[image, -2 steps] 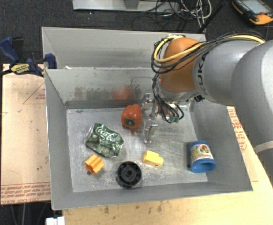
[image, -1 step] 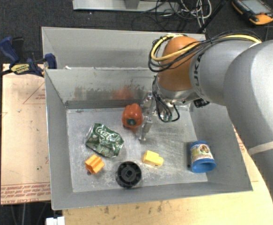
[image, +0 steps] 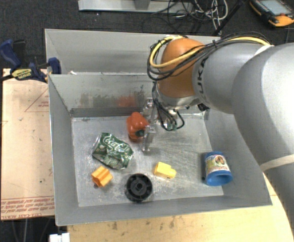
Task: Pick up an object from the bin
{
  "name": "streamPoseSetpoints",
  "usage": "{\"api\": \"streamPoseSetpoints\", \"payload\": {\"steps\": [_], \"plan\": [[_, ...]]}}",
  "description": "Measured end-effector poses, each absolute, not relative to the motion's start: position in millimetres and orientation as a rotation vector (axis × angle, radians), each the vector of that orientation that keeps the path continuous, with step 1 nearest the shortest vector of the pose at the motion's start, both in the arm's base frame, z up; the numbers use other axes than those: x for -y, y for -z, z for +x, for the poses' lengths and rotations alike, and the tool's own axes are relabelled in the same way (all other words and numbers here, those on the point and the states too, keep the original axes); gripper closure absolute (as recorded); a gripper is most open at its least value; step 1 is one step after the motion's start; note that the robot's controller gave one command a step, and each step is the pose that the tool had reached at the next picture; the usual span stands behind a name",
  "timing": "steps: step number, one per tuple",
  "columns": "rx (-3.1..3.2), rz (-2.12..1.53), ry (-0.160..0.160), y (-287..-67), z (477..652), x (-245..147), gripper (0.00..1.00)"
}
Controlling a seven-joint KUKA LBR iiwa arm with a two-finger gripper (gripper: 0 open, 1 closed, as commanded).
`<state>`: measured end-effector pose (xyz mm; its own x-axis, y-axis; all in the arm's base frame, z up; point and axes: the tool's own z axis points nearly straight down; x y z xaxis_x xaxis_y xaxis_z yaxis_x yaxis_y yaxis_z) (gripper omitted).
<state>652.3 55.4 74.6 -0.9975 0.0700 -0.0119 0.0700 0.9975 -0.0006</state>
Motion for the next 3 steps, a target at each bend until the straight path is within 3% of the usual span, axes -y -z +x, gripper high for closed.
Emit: {"api": "streamPoseSetpoints", "payload": {"steps": [1, 2, 3], "plan": [[-3.09, 0.527, -0.004, -75, 640.5, -91, 1.0], [-3.09, 0.526, -0.003, -75, 640.6, -91, 1.0], [-3.086, 0.573, -0.002, -189, 651.4, -89, 1.0]]}}
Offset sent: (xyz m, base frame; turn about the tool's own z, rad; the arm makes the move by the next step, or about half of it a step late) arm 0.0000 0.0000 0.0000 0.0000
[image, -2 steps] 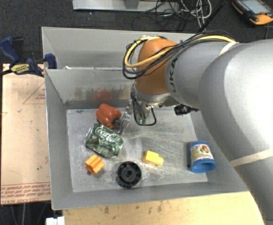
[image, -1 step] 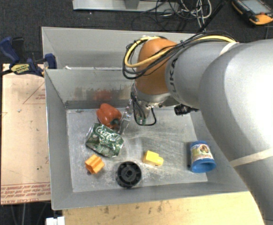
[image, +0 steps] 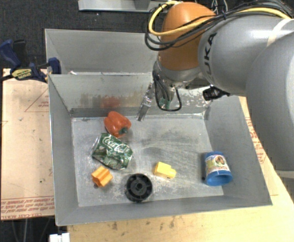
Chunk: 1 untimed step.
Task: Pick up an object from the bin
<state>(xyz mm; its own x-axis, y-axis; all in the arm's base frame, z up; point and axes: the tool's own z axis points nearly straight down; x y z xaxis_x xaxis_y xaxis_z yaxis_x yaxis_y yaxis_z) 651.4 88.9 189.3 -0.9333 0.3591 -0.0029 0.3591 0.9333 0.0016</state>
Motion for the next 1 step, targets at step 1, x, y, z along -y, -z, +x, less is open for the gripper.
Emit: {"api": "streamPoseSetpoints", "payload": {"steps": [1], "plan": [[-3.086, 0.573, -0.001, -189.2, 651.3, -89.0, 1.0]]}}
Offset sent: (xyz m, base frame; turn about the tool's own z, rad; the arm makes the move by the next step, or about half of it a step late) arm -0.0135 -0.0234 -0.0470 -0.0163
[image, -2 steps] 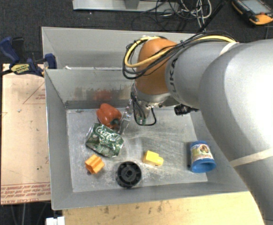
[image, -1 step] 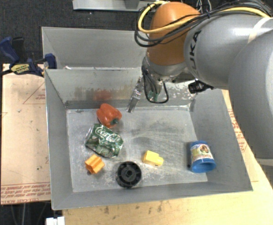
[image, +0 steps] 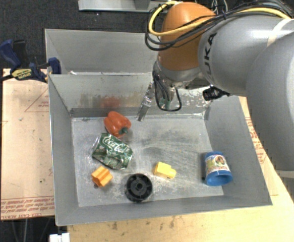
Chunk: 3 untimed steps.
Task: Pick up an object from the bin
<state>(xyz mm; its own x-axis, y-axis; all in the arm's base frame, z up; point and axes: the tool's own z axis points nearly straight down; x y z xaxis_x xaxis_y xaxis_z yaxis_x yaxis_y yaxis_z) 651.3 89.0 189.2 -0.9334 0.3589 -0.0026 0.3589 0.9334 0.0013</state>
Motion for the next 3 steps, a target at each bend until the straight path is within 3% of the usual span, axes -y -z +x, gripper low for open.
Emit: {"api": "streamPoseSetpoints", "payload": {"steps": [1, 2, 3], "plan": [[-3.092, 0.548, 0.0, -142, 638.1, -65, 0.0], [-3.092, 0.547, 0.0, -142, 638.2, -66, 0.0], [-3.097, 0.48, 0.0, -128, 642.6, -78, 0.0]]}}
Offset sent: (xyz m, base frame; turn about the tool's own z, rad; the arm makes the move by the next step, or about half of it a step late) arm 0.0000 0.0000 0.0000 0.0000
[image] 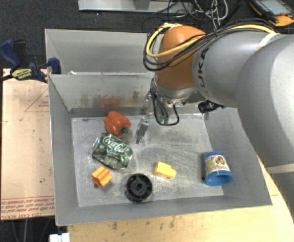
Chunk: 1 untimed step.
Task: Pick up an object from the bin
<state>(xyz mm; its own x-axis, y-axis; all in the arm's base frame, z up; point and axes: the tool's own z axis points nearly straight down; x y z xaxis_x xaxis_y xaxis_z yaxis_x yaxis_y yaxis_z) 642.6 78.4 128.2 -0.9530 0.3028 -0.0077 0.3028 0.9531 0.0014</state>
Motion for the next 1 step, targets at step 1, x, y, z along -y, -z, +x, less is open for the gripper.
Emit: {"api": "streamPoseSetpoints", "payload": {"steps": [1], "plan": [[-3.11, 0.454, 0.0, -99.0, 635.4, -131.8, 0.0]]}}
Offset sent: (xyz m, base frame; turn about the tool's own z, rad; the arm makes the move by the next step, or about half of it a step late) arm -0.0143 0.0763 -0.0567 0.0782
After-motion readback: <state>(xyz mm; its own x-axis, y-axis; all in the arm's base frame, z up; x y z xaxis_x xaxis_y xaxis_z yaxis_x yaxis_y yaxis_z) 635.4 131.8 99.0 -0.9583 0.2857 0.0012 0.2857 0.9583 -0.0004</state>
